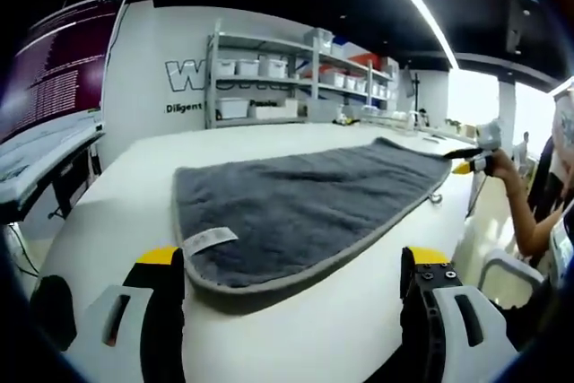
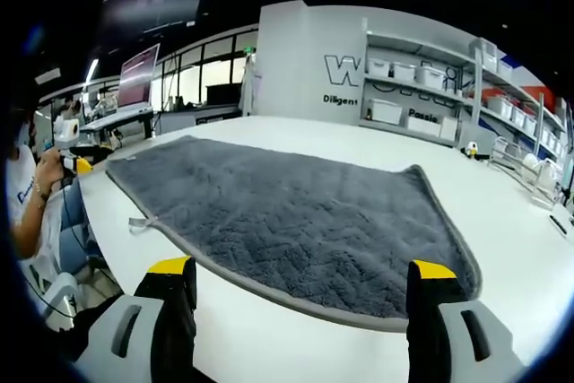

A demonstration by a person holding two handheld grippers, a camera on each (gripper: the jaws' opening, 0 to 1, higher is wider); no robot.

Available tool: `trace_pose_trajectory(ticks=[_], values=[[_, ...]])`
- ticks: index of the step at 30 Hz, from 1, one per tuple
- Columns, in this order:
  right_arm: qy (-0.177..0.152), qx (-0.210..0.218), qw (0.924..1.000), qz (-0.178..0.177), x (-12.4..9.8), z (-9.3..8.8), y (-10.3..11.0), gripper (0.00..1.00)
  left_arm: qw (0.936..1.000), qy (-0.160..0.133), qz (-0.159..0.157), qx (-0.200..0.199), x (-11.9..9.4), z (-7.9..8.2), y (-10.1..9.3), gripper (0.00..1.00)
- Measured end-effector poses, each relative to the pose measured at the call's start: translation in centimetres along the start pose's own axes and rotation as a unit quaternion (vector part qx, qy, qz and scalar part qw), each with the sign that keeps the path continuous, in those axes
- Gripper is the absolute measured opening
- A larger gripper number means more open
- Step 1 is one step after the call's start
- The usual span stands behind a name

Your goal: Open the folded towel by lifting each exposed corner and separating the folded layers until the towel lies flat within the target outline without major curled edges

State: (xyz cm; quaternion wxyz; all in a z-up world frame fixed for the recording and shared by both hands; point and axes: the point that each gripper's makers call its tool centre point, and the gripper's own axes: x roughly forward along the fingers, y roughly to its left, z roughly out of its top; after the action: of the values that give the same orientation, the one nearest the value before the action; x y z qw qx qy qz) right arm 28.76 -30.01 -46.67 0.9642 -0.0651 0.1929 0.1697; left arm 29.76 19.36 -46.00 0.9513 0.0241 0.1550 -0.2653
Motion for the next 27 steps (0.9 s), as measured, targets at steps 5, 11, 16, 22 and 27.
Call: trace_pose_trajectory(ticks=[5, 11, 16, 22, 27], values=[[0.000, -0.001, 1.0000, -0.001, -0.25, -0.06, -0.01, 0.99, 1.0000, 0.000, 0.004, -0.003, -0.43, -0.30, 0.28, 0.99], [0.000, 0.000, 1.0000, -0.003, -0.45, -0.14, -0.08, 0.99, 1.0000, 0.000, 0.005, -0.001, -0.62, -0.21, 0.26, 0.99], [0.001, 0.001, 1.0000, -0.003, -0.50, -0.20, -0.15, 0.99, 1.0000, -0.003, 0.007, -0.002, -0.68, 0.09, 0.33, 0.98], [-0.004, 0.002, 1.0000, -0.003, -0.61, 0.04, -0.25, 0.99, 1.0000, -0.001, 0.005, -0.001, -0.66, 0.13, 0.15, 0.98], [-0.001, 0.001, 1.0000, -0.002, -0.59, -0.12, -0.15, 0.99, 1.0000, 0.000, 0.006, -0.004, -0.60, 0.00, 0.25, 0.97]])
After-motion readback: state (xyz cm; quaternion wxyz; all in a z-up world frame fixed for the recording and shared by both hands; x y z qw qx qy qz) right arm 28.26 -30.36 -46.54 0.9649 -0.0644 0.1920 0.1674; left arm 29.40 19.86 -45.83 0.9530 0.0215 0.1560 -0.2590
